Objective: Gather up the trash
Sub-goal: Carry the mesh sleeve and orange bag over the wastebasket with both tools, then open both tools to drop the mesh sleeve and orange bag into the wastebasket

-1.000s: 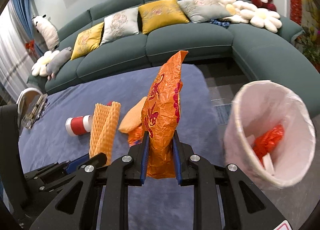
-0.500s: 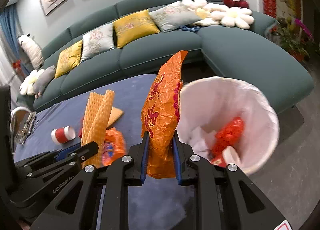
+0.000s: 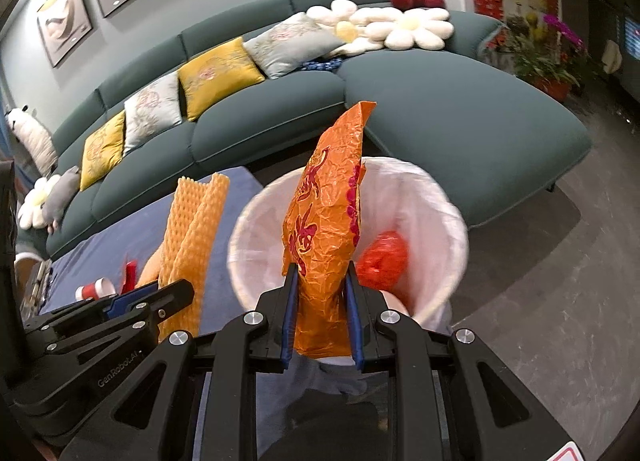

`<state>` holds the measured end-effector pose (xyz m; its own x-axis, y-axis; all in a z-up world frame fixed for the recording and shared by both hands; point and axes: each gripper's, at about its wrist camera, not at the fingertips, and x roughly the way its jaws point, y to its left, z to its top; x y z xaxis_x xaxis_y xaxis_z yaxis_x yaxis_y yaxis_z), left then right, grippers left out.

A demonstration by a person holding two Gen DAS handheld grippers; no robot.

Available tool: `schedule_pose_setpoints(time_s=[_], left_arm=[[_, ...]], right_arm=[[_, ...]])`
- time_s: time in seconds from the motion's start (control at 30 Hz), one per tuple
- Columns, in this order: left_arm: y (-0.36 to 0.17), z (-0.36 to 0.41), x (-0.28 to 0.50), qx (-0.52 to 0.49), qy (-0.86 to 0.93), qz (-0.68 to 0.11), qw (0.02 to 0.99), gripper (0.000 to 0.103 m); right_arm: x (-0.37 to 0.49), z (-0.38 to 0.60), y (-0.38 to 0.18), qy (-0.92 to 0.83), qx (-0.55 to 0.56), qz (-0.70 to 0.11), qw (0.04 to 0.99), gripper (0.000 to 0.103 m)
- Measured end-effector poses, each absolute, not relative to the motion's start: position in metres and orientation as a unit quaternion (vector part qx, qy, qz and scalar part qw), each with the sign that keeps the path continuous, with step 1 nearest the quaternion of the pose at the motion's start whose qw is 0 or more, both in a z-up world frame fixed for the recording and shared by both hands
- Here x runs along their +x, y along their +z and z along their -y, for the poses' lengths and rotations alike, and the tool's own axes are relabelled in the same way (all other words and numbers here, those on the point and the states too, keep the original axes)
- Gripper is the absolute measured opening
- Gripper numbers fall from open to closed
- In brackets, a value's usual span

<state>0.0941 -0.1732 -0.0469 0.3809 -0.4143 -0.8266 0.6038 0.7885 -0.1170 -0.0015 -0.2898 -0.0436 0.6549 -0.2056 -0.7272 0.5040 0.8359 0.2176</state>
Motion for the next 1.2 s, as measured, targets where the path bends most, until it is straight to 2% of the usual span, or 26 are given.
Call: schedule_pose_setpoints(time_s=[0.57,0.63,0.77,0.93,1.1,1.2], left_arm=[[-0.056,0.239,0.088,0.130,-0.340,-0.464,0.808,0.024],[-0.056,0.242,0.089,0.131,-0.338,-0.464,0.808,0.030],[-0.052,0.241,0.094,0.120,-0.333,-0.460,0.815,0.053],[-0.046,0.239,0.098,0.121,-0.324,-0.452,0.822,0.059],[-0.045,0.232,0.103,0.112,-0.317,-0.455,0.825,0.060],[-0.045,0.228,0.106,0.110,-0.314,-0.456,0.826,0.060]], right_arm=[[-0.015,0.336,-0.062,-0.231,0.235,-0.364,0.871,0.021],[-0.011,0.339,-0.063,-0.231,0.236,-0.364,0.871,0.021],[-0.008,0.339,-0.064,-0.229,0.233,-0.364,0.872,0.021],[-0.004,0.339,-0.063,-0.227,0.230,-0.361,0.875,0.022],[0.003,0.337,-0.061,-0.222,0.226,-0.359,0.878,0.022],[0.006,0.334,-0.059,-0.221,0.221,-0.358,0.880,0.027]])
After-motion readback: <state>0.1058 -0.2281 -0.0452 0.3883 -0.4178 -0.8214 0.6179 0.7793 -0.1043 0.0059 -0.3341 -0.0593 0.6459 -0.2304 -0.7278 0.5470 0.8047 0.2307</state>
